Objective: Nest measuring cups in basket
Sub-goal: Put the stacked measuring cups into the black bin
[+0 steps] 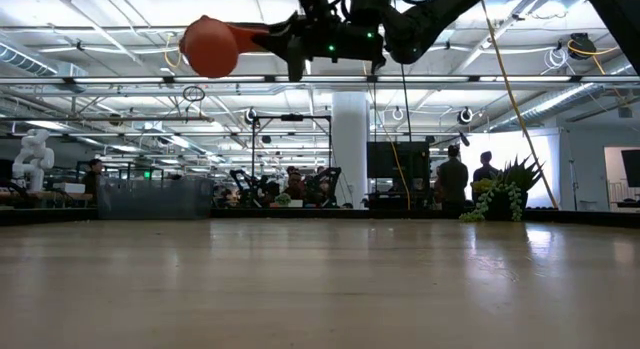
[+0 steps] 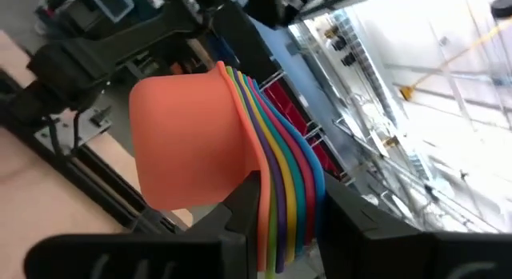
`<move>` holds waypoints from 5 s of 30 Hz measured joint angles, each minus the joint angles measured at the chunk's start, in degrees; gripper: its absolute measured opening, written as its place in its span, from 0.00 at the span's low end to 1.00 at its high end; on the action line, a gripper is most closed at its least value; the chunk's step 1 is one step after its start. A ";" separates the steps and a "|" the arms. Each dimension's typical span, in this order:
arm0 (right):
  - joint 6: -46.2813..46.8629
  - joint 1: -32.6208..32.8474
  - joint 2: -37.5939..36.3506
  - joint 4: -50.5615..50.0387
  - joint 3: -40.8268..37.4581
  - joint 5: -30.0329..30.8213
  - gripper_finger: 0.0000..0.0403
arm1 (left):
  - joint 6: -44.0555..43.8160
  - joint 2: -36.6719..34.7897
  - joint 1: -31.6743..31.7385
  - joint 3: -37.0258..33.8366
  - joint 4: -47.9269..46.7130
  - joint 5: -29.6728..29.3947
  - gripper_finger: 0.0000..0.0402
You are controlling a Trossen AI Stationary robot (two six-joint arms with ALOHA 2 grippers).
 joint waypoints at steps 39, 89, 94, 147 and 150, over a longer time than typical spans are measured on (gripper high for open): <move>-14.36 6.55 -0.13 -6.54 0.01 25.37 0.18 | 26.00 28.54 3.15 0.00 26.32 -17.29 0.51; -13.26 6.55 0.02 -8.13 0.01 22.63 0.18 | 32.80 31.92 13.45 0.02 20.74 -8.05 0.21; -13.30 6.57 0.02 -8.14 0.01 22.63 0.18 | 32.23 31.92 13.45 0.02 20.61 -8.03 0.21; 6.73 6.99 -27.03 -15.04 -29.96 40.16 0.66 | 16.47 31.88 24.55 -9.08 13.44 -18.39 0.21; 6.64 6.99 -27.81 -11.07 -33.80 40.16 0.66 | 17.52 31.88 24.58 -12.76 22.32 -19.46 0.21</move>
